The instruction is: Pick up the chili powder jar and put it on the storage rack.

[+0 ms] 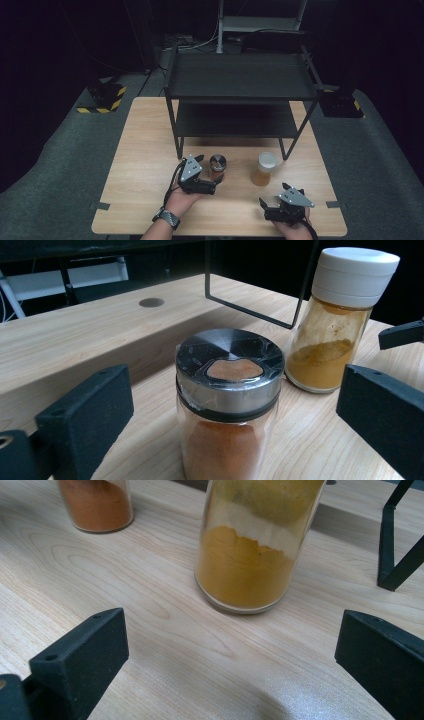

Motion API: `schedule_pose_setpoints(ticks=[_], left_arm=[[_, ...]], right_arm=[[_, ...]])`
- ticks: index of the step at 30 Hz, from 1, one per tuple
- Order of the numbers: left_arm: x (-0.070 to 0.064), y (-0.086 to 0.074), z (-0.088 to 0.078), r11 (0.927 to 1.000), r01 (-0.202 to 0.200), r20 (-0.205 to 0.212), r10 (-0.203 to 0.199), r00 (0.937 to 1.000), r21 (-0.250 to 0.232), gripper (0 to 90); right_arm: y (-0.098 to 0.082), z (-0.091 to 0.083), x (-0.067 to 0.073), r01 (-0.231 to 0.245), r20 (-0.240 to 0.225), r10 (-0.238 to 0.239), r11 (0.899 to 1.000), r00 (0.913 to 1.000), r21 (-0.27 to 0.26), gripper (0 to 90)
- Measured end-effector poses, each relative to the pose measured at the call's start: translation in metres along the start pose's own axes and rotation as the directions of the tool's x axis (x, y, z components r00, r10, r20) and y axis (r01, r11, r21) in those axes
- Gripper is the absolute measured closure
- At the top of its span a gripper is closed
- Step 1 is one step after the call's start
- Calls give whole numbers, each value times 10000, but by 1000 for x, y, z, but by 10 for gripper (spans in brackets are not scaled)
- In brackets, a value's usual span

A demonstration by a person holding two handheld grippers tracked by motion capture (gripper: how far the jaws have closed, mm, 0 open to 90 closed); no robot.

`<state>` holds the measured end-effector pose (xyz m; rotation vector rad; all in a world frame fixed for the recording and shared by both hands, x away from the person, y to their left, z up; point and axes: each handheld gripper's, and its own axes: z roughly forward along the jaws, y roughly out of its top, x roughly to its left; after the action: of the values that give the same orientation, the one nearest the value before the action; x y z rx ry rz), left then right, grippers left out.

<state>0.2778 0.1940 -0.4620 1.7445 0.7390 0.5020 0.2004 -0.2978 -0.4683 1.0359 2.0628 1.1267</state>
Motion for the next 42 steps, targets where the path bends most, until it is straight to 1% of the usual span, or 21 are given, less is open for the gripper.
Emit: schedule_pose_setpoints(ticks=[2,4,6,8,9,13,15,17,23,28,32,35,38,40,42], left_arm=[[1,-1,3,10000,87,5,-87,10000,-8,70],[4,-2,6,9995,317,134,-316,9994,-64,90],[4,-4,9,9995,303,93,-302,9995,-91,115],[5,-5,12,9996,281,118,-280,9995,-99,159],[5,-6,13,9996,249,57,-248,9997,-124,159],[5,-10,16,9989,353,-13,-353,9994,-305,206],[6,-12,18,9986,376,60,-375,9993,-370,221],[5,-12,18,9990,242,58,-240,9997,-372,249],[6,-16,20,9985,234,115,-228,9997,-485,328],[5,-17,19,9982,181,69,-178,9998,-567,339],[2,-17,18,9983,43,-26,-45,10000,-574,347],[3,-15,16,9984,180,-15,-181,9998,-542,348],[2,-15,13,9979,126,-78,-131,9999,-631,349],[2,-13,9,9971,155,-89,-162,9998,-743,349],[2,-11,5,9961,92,-89,-100,9999,-872,349]], right_arm=[[0,0,0,4,-2,-4,10000,10000,3,0],[0,0,0,14,-11,-14,10000,10000,-3,0],[0,0,0,-7,-6,6,10000,10000,-5,0],[0,0,0,-26,-10,26,10000,10000,-20,0],[0,0,0,-26,-10,26,10000,10000,-20,0],[0,0,0,26,-22,-26,10000,10000,6,0],[0,0,0,36,-25,-36,10000,10000,8,0],[0,0,0,29,-31,-29,10000,10000,-10,1],[0,0,0,23,-40,-23,10000,10000,-2,1],[0,0,0,30,-26,-30,10000,10000,5,1],[0,0,0,28,-23,-28,10000,10000,2,1],[0,0,0,37,-18,-37,10000,10000,-10,0],[0,0,0,22,-17,-22,10000,10000,-19,1],[0,0,0,16,-20,-16,10000,10000,-18,1],[0,0,0,24,-23,-24,10000,10000,7,1]])
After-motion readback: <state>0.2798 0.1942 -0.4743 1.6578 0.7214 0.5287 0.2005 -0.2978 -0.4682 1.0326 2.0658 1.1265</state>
